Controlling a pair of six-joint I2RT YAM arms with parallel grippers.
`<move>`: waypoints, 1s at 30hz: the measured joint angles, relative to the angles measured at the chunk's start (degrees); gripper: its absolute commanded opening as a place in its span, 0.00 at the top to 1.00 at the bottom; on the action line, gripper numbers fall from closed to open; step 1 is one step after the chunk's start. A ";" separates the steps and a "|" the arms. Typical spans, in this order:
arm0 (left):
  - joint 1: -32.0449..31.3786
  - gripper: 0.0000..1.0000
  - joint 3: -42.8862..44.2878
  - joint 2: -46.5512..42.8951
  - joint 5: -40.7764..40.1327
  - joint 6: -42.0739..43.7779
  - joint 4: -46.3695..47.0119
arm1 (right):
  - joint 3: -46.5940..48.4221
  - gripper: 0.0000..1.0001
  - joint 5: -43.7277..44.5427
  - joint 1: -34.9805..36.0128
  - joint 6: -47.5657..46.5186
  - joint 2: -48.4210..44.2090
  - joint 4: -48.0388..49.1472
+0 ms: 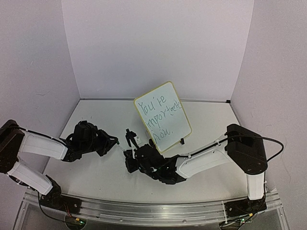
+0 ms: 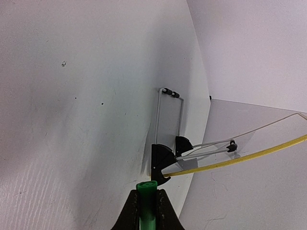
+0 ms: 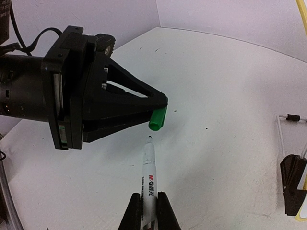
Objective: Write a sentence on the whiteboard
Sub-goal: Insert the whiteboard marker without the cap into the pen cap.
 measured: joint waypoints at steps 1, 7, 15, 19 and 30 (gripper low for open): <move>-0.01 1.00 0.00 0.00 0.00 0.00 0.00 | 0.00 1.00 0.11 0.00 -0.09 0.00 0.00; -0.18 1.00 0.00 0.00 0.02 -0.02 0.03 | 0.00 1.00 0.63 0.00 -0.38 0.00 -0.04; -0.49 1.00 0.00 0.02 0.02 -0.03 0.04 | 0.15 1.00 1.16 0.00 -0.54 0.03 -0.11; -0.76 1.00 0.00 0.02 0.02 -0.07 0.08 | 0.73 1.00 1.57 0.00 -0.59 0.49 -0.15; -1.05 1.00 -0.02 0.02 -0.13 -0.96 0.04 | 1.01 1.00 1.90 -0.31 -0.59 0.92 -0.26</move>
